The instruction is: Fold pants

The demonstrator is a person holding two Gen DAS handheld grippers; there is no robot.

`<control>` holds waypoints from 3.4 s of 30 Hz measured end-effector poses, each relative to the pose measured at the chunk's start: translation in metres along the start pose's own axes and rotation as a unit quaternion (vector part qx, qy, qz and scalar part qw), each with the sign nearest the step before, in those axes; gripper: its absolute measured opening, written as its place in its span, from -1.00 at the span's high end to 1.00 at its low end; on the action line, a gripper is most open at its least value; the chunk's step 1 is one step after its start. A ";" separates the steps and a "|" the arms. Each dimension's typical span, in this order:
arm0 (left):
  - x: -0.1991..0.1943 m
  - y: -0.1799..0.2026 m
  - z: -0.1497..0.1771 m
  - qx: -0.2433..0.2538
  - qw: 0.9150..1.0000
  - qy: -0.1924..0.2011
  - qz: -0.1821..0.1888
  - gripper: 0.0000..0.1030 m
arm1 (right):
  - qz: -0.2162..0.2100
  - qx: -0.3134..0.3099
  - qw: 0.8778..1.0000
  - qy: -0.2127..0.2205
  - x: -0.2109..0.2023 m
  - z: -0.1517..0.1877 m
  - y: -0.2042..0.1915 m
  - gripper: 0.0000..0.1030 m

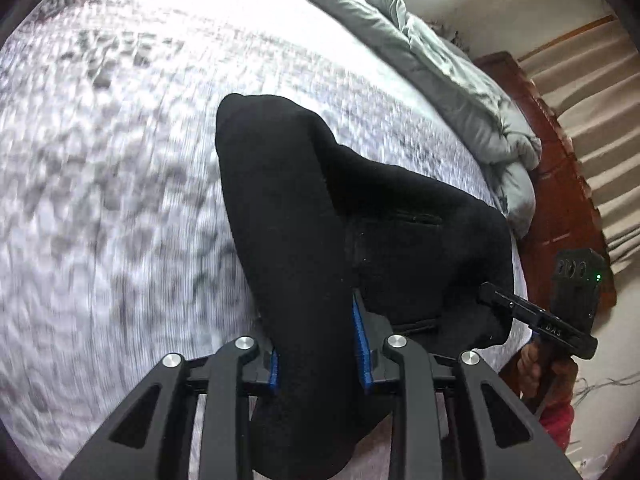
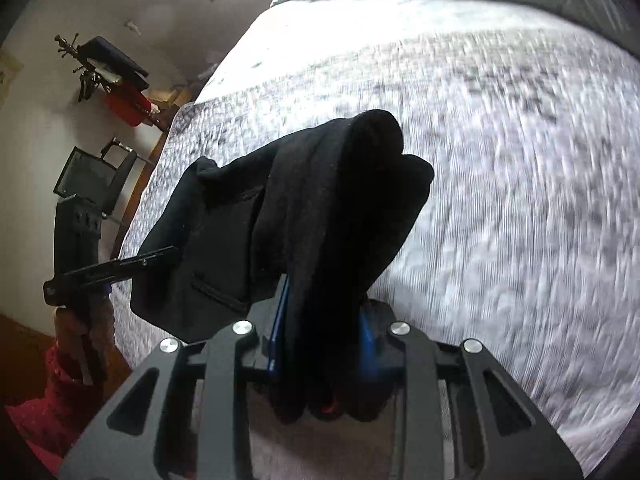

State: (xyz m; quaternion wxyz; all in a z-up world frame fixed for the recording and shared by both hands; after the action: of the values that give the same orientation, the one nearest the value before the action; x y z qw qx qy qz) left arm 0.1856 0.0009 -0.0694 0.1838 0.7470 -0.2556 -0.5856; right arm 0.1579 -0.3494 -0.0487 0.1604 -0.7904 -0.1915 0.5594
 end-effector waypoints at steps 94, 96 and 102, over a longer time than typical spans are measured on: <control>0.000 0.046 0.049 0.073 0.966 0.048 -0.245 -0.92 | 0.228 0.055 0.972 -0.029 0.040 0.038 -0.034 -0.86; 0.000 0.046 0.049 0.076 0.965 0.050 -0.246 -0.92 | 0.229 0.056 0.971 -0.031 0.041 0.038 -0.033 -0.86; 0.002 0.046 0.049 0.080 0.964 0.048 -0.249 -0.92 | 0.226 0.059 0.972 -0.034 0.042 0.038 -0.030 -0.86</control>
State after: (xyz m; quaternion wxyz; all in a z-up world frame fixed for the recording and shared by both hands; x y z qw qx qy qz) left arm 0.1305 -0.0358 -0.0563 -0.0162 0.8268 -0.0981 -0.5536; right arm 0.1306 -0.3012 -0.0812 0.0694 -0.7828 0.0204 0.6181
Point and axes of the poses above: each gripper's, at about its wrist camera, not at the fingertips, and x roughly the way its jaws point, y to its right, z to its underside, the point moved 3 cm from there along x, roughly the way its jaws point, and after that the axes turned 4 degrees about -y, right-handed, at the moved point
